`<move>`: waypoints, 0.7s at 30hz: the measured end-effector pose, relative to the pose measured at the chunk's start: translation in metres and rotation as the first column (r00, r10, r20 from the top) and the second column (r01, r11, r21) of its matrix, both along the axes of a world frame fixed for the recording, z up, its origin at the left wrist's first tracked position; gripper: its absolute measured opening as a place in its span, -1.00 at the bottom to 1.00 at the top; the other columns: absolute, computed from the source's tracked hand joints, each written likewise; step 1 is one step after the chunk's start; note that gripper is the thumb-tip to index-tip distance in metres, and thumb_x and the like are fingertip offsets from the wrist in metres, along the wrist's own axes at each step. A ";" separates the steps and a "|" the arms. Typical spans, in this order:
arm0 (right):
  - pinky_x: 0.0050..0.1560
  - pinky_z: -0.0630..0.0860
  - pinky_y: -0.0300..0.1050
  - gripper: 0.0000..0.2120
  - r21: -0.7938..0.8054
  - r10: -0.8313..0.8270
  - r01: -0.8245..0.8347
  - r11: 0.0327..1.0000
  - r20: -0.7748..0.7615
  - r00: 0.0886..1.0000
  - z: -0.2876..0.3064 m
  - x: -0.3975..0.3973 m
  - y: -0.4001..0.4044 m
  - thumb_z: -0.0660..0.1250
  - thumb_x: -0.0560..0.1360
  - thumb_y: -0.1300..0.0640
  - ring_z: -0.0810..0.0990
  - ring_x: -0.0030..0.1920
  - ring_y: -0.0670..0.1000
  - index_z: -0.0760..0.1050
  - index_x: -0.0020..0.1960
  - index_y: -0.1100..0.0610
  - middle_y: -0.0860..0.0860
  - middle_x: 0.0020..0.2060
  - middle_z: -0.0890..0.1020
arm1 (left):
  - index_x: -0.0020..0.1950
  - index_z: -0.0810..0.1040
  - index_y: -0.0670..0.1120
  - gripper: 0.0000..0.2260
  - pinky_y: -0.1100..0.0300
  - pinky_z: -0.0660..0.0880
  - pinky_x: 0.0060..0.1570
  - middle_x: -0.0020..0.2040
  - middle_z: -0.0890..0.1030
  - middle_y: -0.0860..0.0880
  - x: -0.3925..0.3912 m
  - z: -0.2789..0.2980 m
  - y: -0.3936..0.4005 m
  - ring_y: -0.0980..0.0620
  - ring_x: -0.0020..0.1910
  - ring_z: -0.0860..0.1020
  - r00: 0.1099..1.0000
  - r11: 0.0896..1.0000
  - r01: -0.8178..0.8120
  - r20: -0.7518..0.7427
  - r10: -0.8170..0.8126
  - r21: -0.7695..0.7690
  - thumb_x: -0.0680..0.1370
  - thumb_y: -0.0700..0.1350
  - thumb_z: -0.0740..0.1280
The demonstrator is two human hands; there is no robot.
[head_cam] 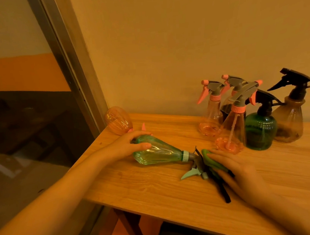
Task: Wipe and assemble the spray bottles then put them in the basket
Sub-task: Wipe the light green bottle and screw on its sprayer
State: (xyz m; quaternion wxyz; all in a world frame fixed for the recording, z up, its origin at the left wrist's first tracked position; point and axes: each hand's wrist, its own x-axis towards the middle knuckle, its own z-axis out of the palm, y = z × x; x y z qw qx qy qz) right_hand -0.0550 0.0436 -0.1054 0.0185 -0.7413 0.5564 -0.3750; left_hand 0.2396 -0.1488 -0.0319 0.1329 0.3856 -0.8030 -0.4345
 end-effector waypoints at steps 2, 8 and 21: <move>0.30 0.41 -0.11 -0.56 -0.012 -0.039 0.039 0.999 0.013 0.999 -0.001 0.000 -0.002 0.28 0.52 0.05 0.40 0.35 -0.11 0.36 0.39 -0.10 -0.11 0.36 0.43 | 0.33 0.45 0.20 -0.51 -0.02 0.47 0.25 0.46 0.26 0.04 0.003 -0.002 0.000 -0.03 0.38 0.33 1.000 1.000 -0.003 -0.007 0.002 -0.003 0.41 0.16 0.40; 0.31 0.23 -0.44 -0.55 0.007 -0.050 0.050 0.999 -0.014 0.999 0.005 0.005 -0.002 0.20 0.50 -0.02 0.32 0.34 -0.22 0.32 0.38 -0.13 -0.15 0.35 0.39 | 0.29 0.43 0.23 -0.57 0.10 0.53 0.16 0.37 0.32 0.03 0.000 -0.002 0.012 0.02 0.30 0.40 0.997 0.998 -0.041 -0.073 0.038 -0.039 0.43 0.07 0.38; 0.23 0.30 -0.30 -0.53 -0.039 -0.078 0.083 0.996 0.106 0.991 0.007 0.003 -0.002 0.31 0.46 0.13 0.31 0.32 -0.19 0.37 0.34 -0.11 -0.10 0.34 0.36 | 0.40 0.33 0.21 -0.46 -0.04 0.34 0.34 0.43 0.28 0.01 -0.019 0.000 0.034 -0.02 0.40 0.25 0.976 0.879 -0.018 0.181 0.119 -0.476 0.45 0.12 0.40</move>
